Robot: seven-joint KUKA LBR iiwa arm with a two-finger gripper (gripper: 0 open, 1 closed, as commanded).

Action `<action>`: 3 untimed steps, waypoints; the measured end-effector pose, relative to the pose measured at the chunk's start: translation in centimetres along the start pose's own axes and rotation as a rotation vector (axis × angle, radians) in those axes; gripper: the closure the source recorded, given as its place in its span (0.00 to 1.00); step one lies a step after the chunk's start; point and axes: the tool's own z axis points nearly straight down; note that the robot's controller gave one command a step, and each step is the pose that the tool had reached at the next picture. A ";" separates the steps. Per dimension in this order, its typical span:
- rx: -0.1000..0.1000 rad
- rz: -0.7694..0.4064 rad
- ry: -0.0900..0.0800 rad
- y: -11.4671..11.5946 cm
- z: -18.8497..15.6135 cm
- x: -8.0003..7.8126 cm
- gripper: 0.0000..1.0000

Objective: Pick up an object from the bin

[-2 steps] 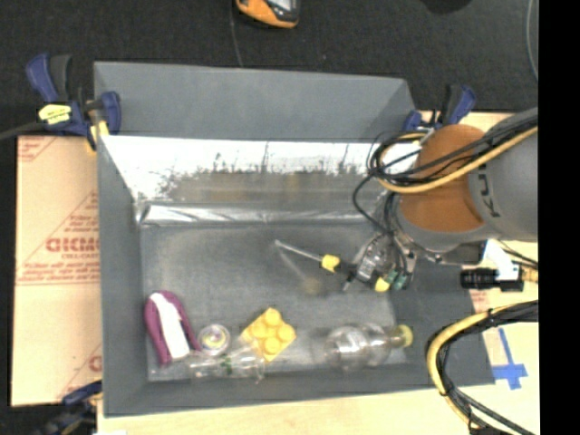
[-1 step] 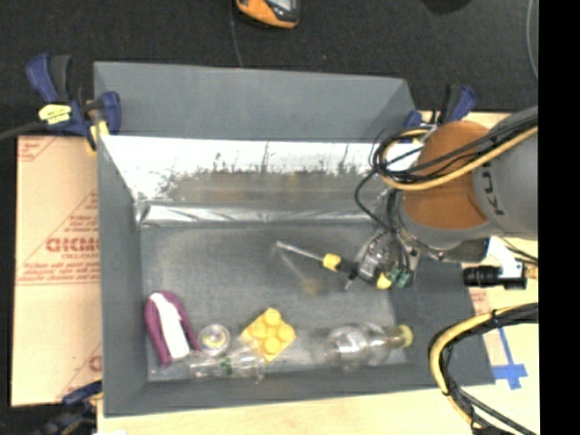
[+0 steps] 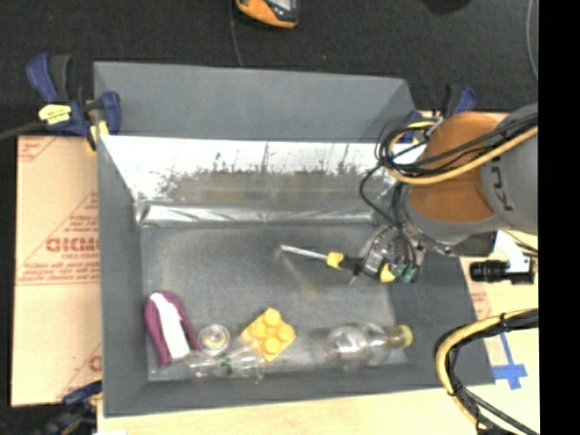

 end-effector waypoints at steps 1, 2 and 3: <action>-0.001 -0.003 -0.003 0.0 -1.8 -0.1 1.00; -0.001 -0.006 -0.004 0.0 -3.0 -0.1 1.00; 0.000 -0.011 -0.001 0.0 -5.0 -0.1 1.00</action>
Offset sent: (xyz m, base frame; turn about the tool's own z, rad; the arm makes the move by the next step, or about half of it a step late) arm 0.0005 -0.0003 0.0377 -0.0028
